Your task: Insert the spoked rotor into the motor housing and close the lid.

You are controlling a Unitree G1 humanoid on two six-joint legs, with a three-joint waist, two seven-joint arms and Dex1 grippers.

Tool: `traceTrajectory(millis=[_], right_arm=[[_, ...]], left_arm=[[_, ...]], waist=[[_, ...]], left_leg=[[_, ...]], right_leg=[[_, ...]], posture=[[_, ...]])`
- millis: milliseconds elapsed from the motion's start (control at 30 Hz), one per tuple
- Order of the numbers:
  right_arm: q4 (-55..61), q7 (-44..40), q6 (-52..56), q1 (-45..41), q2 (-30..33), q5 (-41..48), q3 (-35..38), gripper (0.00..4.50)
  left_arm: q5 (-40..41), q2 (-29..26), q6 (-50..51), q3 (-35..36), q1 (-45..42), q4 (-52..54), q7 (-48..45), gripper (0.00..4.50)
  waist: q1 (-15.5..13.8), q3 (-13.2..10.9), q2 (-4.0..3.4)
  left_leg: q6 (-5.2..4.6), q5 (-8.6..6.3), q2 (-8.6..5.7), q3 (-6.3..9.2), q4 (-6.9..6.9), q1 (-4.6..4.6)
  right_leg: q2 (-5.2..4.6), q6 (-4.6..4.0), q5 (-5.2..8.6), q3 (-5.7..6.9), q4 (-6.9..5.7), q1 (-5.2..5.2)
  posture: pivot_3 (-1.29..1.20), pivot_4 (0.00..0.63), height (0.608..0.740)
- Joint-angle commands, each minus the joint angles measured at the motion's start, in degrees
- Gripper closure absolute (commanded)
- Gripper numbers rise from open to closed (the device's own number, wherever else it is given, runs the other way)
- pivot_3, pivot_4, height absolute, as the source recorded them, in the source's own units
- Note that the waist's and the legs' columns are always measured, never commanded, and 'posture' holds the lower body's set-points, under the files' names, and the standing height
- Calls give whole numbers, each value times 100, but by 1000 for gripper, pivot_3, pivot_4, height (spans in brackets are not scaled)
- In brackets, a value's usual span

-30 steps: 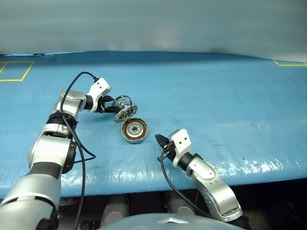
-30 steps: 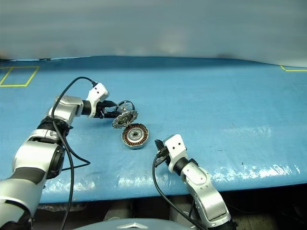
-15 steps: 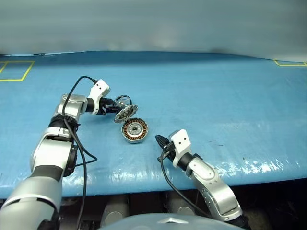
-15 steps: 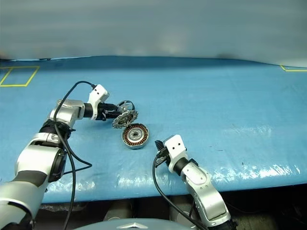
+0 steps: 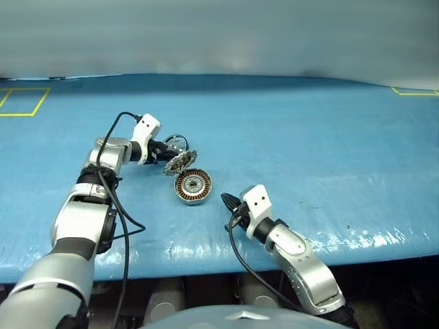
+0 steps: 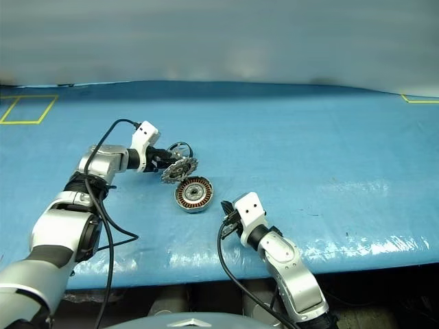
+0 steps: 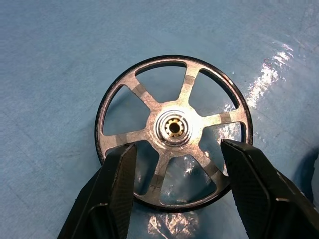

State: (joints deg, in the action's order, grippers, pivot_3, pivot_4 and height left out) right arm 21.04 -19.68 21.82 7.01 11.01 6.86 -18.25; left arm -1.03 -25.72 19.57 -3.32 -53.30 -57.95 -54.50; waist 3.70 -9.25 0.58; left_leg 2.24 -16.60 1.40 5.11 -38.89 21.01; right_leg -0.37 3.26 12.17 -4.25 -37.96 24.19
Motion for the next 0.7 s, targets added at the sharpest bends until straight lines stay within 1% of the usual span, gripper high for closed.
traceTrajectory(millis=[33,133,233,267,300,333,433,467,700], right_arm=[[117,-16,-41,-53,-29,5,-9,4500],[118,-12,-43,-42,-33,6,-9,4500],[110,-2,-50,-41,-43,2,-10,4500],[109,4,-53,-41,-51,4,-6,4500],[108,10,-56,-41,-57,2,-2,4500],[108,15,-59,-39,-62,1,1,4500],[111,23,-62,-28,-70,-2,3,4500],[114,25,-63,-22,-73,-2,4,4500],[130,27,-69,-18,-92,-4,-12,4500]], left_arm=[[-56,27,88,-16,-40,-51,239,1573],[-92,40,89,-77,-29,-14,253,1573],[-110,77,69,-76,-95,-135,332,1573],[-115,90,74,-75,-114,-156,350,1946],[-117,103,87,-75,-127,-164,369,2162],[-118,111,100,-77,-135,-167,385,2542],[-125,123,138,-86,-154,-197,451,3378],[-122,124,149,-82,-158,-205,463,3433],[-69,2,118,-10,-108,-129,450,3433]], waist=[[0,0,0],[6,0,0],[5,0,0],[4,0,0],[6,0,0],[6,0,0],[3,0,0],[4,0,1],[7,0,1]], left_leg=[[0,0,0,0,0,-6],[0,0,0,0,0,-40],[0,0,0,0,0,-43],[0,0,0,0,0,-44],[0,0,0,0,0,-44],[0,0,0,0,0,-44],[0,0,0,0,1,-44],[0,0,-1,0,0,-44],[0,0,0,0,0,-45]], right_leg=[[0,1,0,0,0,-5],[0,3,2,0,3,-38],[0,4,1,-1,4,-41],[0,4,1,0,4,-43],[0,5,1,0,4,-42],[1,5,1,0,4,-42],[0,6,0,0,7,-44],[0,6,0,-1,7,-44],[0,7,0,-1,7,-45]], posture=[[0,150,740],[0,150,740],[0,150,740],[0,150,740],[0,150,740],[0,150,740],[0,150,740],[0,150,740],[0,150,740]])
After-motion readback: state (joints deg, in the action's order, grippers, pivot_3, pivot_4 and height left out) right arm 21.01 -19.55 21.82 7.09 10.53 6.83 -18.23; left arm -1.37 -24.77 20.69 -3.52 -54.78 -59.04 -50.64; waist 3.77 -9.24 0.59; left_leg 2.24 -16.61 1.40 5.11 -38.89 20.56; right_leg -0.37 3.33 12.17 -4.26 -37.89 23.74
